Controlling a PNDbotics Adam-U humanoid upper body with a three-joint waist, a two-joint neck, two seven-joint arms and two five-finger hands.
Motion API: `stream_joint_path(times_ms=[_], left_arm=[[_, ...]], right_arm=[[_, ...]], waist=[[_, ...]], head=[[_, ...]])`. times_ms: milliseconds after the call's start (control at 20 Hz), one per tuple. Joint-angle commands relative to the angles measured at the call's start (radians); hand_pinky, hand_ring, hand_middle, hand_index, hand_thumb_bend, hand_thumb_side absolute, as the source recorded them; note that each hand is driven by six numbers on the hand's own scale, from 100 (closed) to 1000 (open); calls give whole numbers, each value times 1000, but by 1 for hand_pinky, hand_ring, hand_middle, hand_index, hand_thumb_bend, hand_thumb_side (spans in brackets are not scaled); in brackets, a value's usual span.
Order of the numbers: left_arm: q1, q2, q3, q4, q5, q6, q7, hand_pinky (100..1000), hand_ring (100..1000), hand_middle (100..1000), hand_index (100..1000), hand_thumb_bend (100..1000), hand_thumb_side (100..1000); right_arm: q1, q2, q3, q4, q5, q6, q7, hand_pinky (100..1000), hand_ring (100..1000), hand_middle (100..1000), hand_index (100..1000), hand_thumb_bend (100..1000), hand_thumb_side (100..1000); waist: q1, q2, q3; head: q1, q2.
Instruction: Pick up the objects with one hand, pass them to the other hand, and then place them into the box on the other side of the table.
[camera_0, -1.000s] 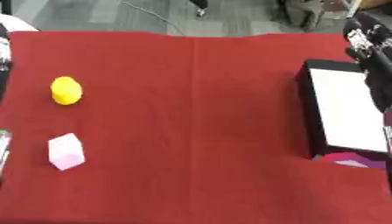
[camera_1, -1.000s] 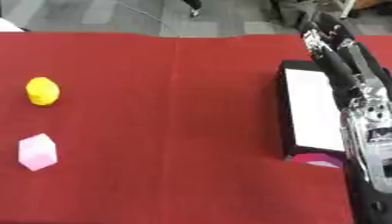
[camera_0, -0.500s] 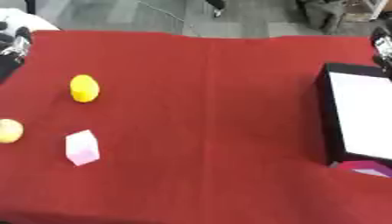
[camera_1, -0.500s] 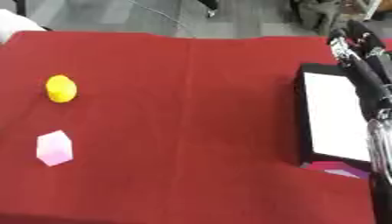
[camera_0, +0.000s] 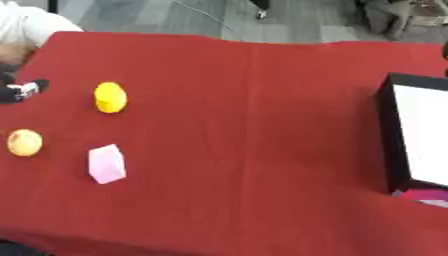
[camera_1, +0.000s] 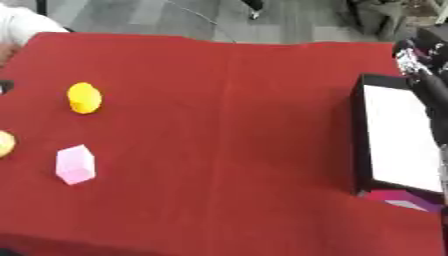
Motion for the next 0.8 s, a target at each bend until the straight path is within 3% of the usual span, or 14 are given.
stream_joint_path(times_ms=[50, 200, 450, 550, 650, 800], left_arm=[[-25, 65, 30, 45, -45, 33, -114, 877, 886, 797, 893, 435, 317], [-39, 71, 42, 84, -89, 45, -210, 891, 894, 798, 884, 421, 309], [-57, 80, 53, 131, -184, 59, -301, 936, 912, 811, 891, 480, 307], [-58, 86, 38, 151, -284, 90, -314, 981, 929, 837, 899, 571, 302], [-59, 82, 23, 155, -412, 116, -339, 982, 929, 837, 898, 568, 294], [-59, 67, 14, 157, -493, 121, -409, 993, 935, 844, 894, 554, 277]], right_arm=[[-5, -27, -8, -9, 6, 2, -1, 1000, 1000, 970, 1000, 100, 617], [-4, -29, -9, -8, 7, 2, -2, 1000, 1000, 970, 1000, 100, 617], [-3, -32, -9, -7, 8, 2, -1, 1000, 1000, 970, 1000, 100, 616], [-3, -32, -8, -7, 8, 2, 0, 1000, 1000, 970, 1000, 100, 615], [-4, -31, -8, -7, 8, 2, 1, 1000, 1000, 970, 1000, 100, 615], [-5, -31, -9, -7, 7, 2, 1, 1000, 1000, 970, 1000, 100, 615]], waist=[[4, -12, 3], [4, -11, 4], [5, -11, 5], [5, -10, 4], [5, -10, 2], [5, -10, 0]], head=[[-3, -1], [-4, -1], [-15, 0], [-18, 0], [-18, 2], [-20, 4]])
